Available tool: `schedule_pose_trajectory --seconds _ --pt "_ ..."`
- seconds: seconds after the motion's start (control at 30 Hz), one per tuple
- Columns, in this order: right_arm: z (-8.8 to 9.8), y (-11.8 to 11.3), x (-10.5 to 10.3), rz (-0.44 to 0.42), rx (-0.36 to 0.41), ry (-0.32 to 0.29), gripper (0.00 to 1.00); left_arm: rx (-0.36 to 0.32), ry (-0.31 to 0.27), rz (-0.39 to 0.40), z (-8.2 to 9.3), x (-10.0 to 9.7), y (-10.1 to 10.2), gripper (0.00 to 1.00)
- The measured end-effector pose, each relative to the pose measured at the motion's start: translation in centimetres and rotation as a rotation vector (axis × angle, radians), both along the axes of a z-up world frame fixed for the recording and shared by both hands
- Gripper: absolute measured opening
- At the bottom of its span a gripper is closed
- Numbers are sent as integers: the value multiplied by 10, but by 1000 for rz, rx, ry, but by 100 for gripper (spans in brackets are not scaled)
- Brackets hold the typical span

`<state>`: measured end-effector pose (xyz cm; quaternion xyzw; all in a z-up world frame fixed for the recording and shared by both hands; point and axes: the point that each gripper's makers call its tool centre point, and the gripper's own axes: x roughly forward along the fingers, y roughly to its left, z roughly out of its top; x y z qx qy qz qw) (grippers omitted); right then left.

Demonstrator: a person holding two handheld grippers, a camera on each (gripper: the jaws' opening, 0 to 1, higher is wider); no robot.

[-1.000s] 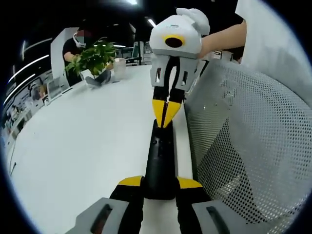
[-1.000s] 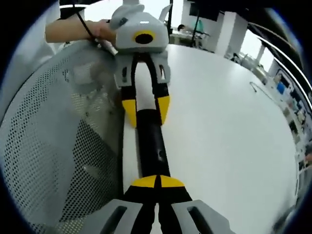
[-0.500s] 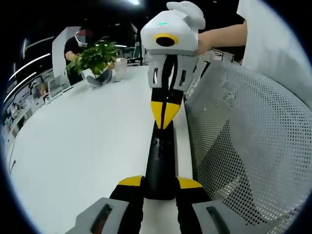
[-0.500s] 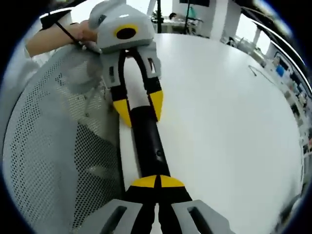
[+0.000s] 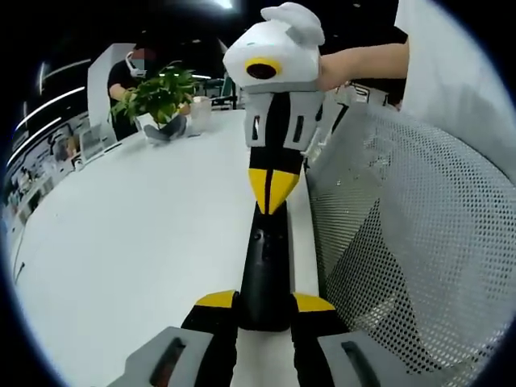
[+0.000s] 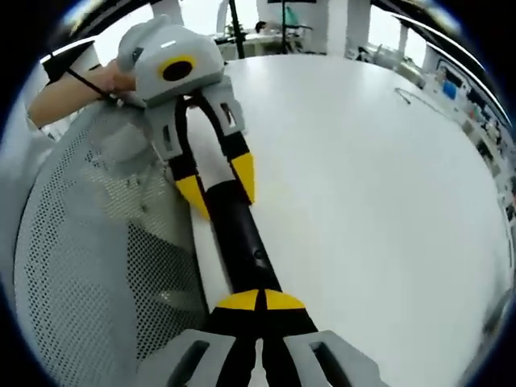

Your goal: Press the specified remote control buttons in sequence, fully releasing each button before pressing the next.

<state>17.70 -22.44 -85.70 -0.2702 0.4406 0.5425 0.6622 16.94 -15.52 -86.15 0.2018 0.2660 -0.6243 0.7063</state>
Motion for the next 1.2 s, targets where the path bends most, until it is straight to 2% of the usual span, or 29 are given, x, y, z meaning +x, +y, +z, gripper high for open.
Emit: schedule_pose_trajectory --seconds 0.23,0.27,0.47,0.57,0.63,0.73,0.8,0.87,0.97,1.03,1.2 --pt "2 0 0 -38 61 -2 0 -4 3 2 0 0 0 24" --pt "2 1 0 -73 88 10 0 -4 4 3 0 0 0 24" --pt "8 4 0 -137 170 36 0 -10 14 12 1 0 0 24" --pt "17 9 3 -136 193 10 0 -10 12 9 1 0 0 24" --pt "18 11 5 -113 180 -12 0 -10 12 8 1 0 0 24" --pt "13 12 3 -65 139 -12 0 -9 12 7 1 0 0 24" --pt "5 9 -2 -3 79 -21 0 -9 11 6 0 0 0 24" --pt "-1 7 -4 54 42 -57 0 -10 12 7 1 0 0 24" --pt "3 9 -4 89 35 -79 0 -9 11 5 1 0 0 24" --pt "2 9 -4 174 4 -121 0 -9 12 5 1 0 0 24" --pt "0 10 -6 272 -78 -153 0 -13 27 12 2 0 0 24"
